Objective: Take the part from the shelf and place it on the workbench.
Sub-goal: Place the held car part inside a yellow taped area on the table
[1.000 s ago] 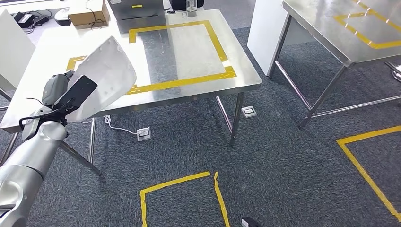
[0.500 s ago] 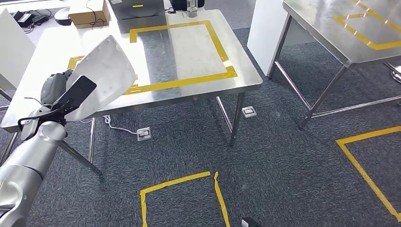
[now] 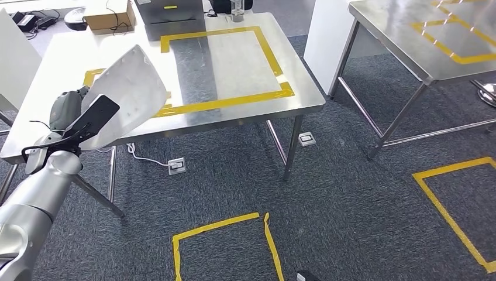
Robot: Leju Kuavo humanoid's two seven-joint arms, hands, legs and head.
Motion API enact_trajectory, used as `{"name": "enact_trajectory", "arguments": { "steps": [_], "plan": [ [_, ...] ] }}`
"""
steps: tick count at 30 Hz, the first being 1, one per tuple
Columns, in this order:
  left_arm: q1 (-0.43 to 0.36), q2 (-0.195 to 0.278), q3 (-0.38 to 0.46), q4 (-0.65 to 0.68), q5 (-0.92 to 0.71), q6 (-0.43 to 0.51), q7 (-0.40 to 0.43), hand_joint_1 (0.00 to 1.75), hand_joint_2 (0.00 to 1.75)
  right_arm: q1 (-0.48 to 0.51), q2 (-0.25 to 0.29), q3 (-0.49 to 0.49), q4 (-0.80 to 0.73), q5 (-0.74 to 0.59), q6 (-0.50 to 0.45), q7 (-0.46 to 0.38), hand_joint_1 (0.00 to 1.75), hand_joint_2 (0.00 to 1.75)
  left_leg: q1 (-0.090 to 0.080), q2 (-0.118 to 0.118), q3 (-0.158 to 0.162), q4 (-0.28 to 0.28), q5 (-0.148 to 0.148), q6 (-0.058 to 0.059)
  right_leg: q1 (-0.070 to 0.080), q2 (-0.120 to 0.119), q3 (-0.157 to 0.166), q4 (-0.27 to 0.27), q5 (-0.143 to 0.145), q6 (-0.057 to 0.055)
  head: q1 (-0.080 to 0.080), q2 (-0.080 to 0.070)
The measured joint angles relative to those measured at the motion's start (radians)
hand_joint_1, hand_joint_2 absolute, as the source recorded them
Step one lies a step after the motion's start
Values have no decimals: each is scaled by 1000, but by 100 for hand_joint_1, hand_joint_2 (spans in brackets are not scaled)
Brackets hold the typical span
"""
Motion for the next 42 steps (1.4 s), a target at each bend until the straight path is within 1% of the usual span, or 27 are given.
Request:
{"name": "enact_trajectory", "arguments": {
  "steps": [2, 3, 4, 7, 9, 10, 12, 13, 14, 15, 17, 18, 19, 20, 23, 24, 26, 28, 29, 30, 31, 32, 34, 35, 39, 40, 42],
  "plan": [
    [2, 0, 0, -1, 0, 0, 0, 175, 175, -1, 0, 0, 0, -1, -3, 0, 0, 0, 6, 0, -1, 10, -7, -12, -7, 1, 65, -128, 62, 6, 1, 0],
    [1, 1, 0, -1, 0, 0, 0, 175, 175, -1, 1, 0, 0, -2, -5, 0, 0, 0, 6, -1, -3, 16, -11, -20, -8, 4, 94, -186, 83, 4, 1, 0],
    [1, 1, 0, -2, 0, 0, 0, 175, 175, -1, 2, 0, 0, -2, -6, -1, 0, 0, 5, -3, -4, 20, -14, -28, -8, 6, 111, -221, 92, -1, 1, 0],
    [1, 2, 0, -3, -1, 1, -1, 175, 175, -1, 3, -1, 0, -2, -7, 3, 0, 0, 5, -9, -5, 15, -12, -50, -3, 4, 117, -232, 95, -28, 1, 0],
    [0, 4, 0, -3, -1, 2, -2, 175, 175, -2, 3, -1, 0, -2, -7, 4, 0, 0, 6, 10, -18, 39, -28, -59, -4, -1, 121, -236, 99, -44, -1, 0],
    [-1, 6, 0, -2, -1, 2, -3, 175, 175, -2, 3, -1, 0, -2, -7, 4, 0, 0, 6, 26, -38, 81, -51, -62, -4, -4, 123, -238, 100, -50, -3, 0],
    [-1, 6, 0, -2, -1, 3, -4, 175, 175, 0, 3, -2, 0, -1, -6, 4, 0, 0, 5, 50, -100, 210, -109, -64, -1, -9, 124, -238, 98, -56, -7, 0],
    [1, 6, 0, 0, -1, 3, -5, 175, 175, 1, 3, -2, 0, -1, -6, 4, 0, 0, 5, 54, -130, 267, -127, -63, 1, -11, 125, -238, 96, -58, -7, 0],
    [4, 6, 0, 1, -1, 3, -6, 175, 175, 1, 3, -3, 0, 0, -6, 4, 0, 0, 5, 55, -145, 295, -128, -62, 2, -14, 125, -238, 95, -59, -7, 0],
    [6, 6, 0, 2, -1, 3, -7, 175, 175, 1, 3, -5, 0, 1, -6, 4, 0, 0, 5, 55, -141, 285, -110, -59, 3, -16, 127, -237, 93, -59, -7, 0],
    [6, 7, 0, 3, -1, 3, -9, 175, 175, 1, 3, -8, 0, 2, -6, 4, 0, 0, 2, 60, -84, 165, -44, -49, 5, -20, 135, -237, 88, -57, -7, 0],
    [4, 8, 0, 3, -1, 3, -10, 175, 175, 1, 3, -10, 0, 3, -6, 4, 0, 0, -2, 64, -48, 99, -21, -44, 7, -21, 138, -236, 84, -53, -7, 0],
    [3, 8, 0, 3, -1, 3, -10, 175, 175, 1, 3, -12, 0, 4, -6, 3, 0, 0, -5, 67, -23, 53, -11, -40, 9, -23, 140, -236, 81, -48, -7, 0],
    [2, 9, 0, 3, -1, 3, -11, 175, 175, 0, 3, -14, 0, 5, -6, 2, 0, 0, -8, 69, -11, 30, -12, -36, 10, -24, 140, -237, 79, -43, -7, 0],
    [3, 12, 0, 2, -1, 3, -12, 175, 175, 0, 3, -16, 0, 8, -6, 0, 0, 0, -9, 62, -4, 19, -17, -23, 9, -28, 142, -239, 74, -26, -6, 0],
    [2, 14, 0, 2, -1, 3, -13, 175, 175, 0, 3, -16, 0, 8, -6, 0, 0, 0, -7, 61, -1, 15, -17, -16, 9, -27, 136, -224, 64, -21, -6, 0],
    [1, 14, 0, 1, -1, 4, -14, 175, 175, 0, 3, -16, 0, 8, -6, 0, 0, 0, -4, 59, 5, 10, -18, -5, 8, -23, 91, -136, 22, -15, -4, 0],
    [4, 14, 0, 2, -1, 5, -15, 175, 175, 1, 3, -16, 0, 10, -6, 0, 0, 0, -6, 55, 6, 11, -21, 0, 8, -20, 16, -6, -23, -11, -2, 0],
    [8, 14, 0, 3, -1, 5, -17, 175, 175, 1, 3, -16, 0, 12, -6, 0, 0, 0, -6, 52, 6, 12, -23, 1, 9, -20, -11, 31, -24, -11, -2, 0],
    [11, 14, 0, 3, -1, 6, -19, 175, 175, 2, 3, -16, 0, 14, -7, 0, 0, 0, -7, 50, 8, 14, -25, 1, 9, -19, -19, 30, -6, -11, -2, 0],
    [14, 14, 0, 3, -1, 6, -21, 175, 175, 2, 3, -16, 0, 15, -7, 0, 0, 0, -7, 47, 10, 16, -28, -1, 9, -19, -8, -10, 28, -13, -2, 0],
    [15, 14, 0, 3, -1, 6, -23, 175, 175, 2, 3, -16, 0, 16, -8, 0, 0, 0, -7, 45, 13, 18, -31, -3, 9, -19, 19, -78, 71, -16, -1, 0],
    [16, 15, 0, 3, -1, 6, -26, 175, 175, 1, 3, -16, 0, 15, -9, 0, 0, 0, -10, 42, 14, 21, -37, -11, 12, -16, 73, -200, 118, -24, -2, 0],
    [16, 16, 0, 3, -1, 6, -27, 175, 175, 1, 2, -16, 0, 14, -9, 0, 0, 0, -11, 40, 14, 21, -39, -16, 14, -15, 87, -230, 123, -28, -2, 0],
    [18, 19, 0, 2, -3, 6, -24, 175, 175, 1, 2, -16, 0, 14, -11, 0, 0, 0, -9, 43, 12, 29, -49, -38, 13, -16, 101, -247, 120, -50, -3, 0],
    [18, 20, 0, 1, -4, 6, -23, 175, 175, 1, 2, -16, 0, 14, -11, 0, 0, 0, -8, 47, 0, 57, -64, -42, 10, -16, 106, -251, 120, -56, -5, 0],
    [19, 22, 0, 2, -4, 6, -23, 175, 175, 1, 2, -16, 0, 14, -11, 0, 0, 0, -5, 53, -55, 169, -113, -50, 9, -17, 116, -254, 116, -66, -8, 0]
  ]
}}
